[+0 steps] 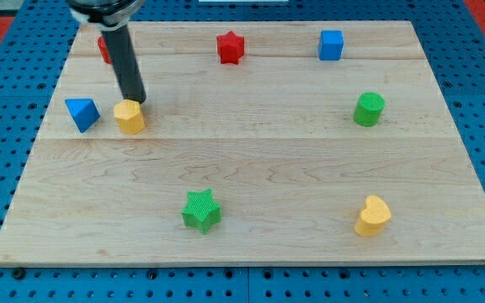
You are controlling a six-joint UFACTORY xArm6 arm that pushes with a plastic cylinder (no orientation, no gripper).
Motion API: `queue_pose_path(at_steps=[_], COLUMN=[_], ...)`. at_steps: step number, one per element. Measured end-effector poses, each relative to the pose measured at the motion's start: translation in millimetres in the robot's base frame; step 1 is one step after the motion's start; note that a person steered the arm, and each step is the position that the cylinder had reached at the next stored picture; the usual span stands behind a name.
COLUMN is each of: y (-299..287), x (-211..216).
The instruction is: Place the yellow hexagon to the left of the green star
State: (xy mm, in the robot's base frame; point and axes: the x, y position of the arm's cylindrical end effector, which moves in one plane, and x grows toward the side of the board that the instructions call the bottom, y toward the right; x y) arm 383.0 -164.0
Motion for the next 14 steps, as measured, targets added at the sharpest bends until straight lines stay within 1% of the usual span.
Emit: queue_pose_path(at_steps=[1,2,3,4,5,6,8,9,10,11,12,13,14], y=[30,5,-19,-32,-49,-36,-5,-39,-80,-26,25,7,-11], x=[33,68,35,35,62,90,94,122,140,91,82,129,162])
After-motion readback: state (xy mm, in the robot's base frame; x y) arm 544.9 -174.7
